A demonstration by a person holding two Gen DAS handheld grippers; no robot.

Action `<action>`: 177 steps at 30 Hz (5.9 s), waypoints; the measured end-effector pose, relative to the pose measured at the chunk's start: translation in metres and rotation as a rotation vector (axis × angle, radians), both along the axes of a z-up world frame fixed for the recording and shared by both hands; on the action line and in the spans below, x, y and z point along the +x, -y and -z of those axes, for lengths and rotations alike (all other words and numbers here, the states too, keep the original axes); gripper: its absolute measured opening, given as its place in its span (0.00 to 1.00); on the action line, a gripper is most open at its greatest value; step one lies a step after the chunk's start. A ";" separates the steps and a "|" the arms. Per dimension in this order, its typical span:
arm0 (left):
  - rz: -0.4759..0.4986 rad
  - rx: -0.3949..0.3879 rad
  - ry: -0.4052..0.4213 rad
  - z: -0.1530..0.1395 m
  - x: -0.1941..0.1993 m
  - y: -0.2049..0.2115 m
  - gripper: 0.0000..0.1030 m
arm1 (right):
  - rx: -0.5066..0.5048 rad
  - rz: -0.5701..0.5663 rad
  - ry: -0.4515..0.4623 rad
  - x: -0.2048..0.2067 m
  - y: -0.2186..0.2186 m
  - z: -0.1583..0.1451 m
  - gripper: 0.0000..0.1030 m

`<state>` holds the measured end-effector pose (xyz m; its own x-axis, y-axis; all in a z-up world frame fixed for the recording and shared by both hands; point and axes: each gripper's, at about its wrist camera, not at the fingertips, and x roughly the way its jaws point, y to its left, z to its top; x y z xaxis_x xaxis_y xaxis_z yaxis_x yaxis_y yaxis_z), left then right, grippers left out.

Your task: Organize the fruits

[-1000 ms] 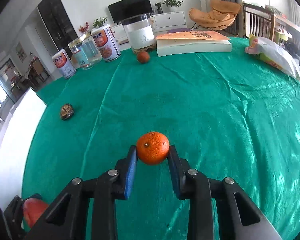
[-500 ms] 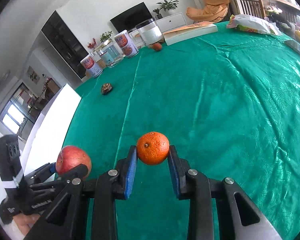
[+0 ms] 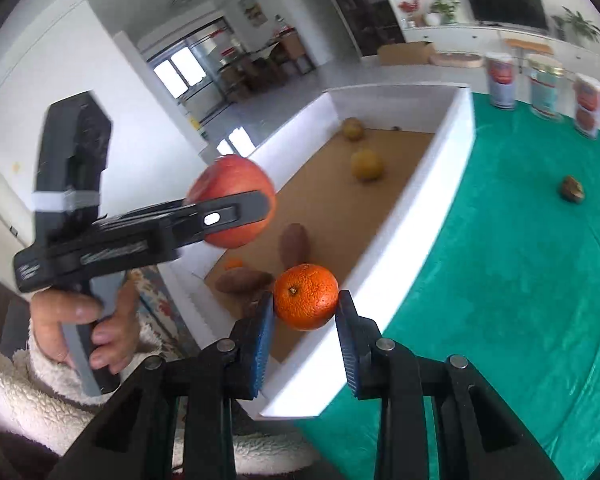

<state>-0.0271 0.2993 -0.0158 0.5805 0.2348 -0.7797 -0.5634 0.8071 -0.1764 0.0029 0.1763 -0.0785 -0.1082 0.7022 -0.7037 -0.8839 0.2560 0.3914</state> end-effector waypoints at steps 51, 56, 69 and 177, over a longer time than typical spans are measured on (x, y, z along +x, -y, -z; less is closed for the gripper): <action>0.391 0.160 -0.082 0.137 0.223 0.244 0.90 | -0.424 1.119 0.208 0.192 0.307 0.123 1.00; 0.389 0.157 -0.091 0.138 0.226 0.243 0.95 | -0.414 1.120 0.189 0.192 0.309 0.124 1.00; 0.246 0.020 0.078 0.097 0.280 0.185 0.96 | -0.410 1.114 0.188 0.191 0.308 0.124 1.00; 0.303 0.152 -0.100 0.138 0.214 0.193 0.98 | -0.267 0.684 0.266 0.151 0.229 0.121 0.78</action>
<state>0.1870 0.1066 -0.1536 0.5637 0.1811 -0.8059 -0.3029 0.9530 0.0023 0.1539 -0.0530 -0.1993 0.4834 0.3551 -0.8002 -0.5513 0.8335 0.0368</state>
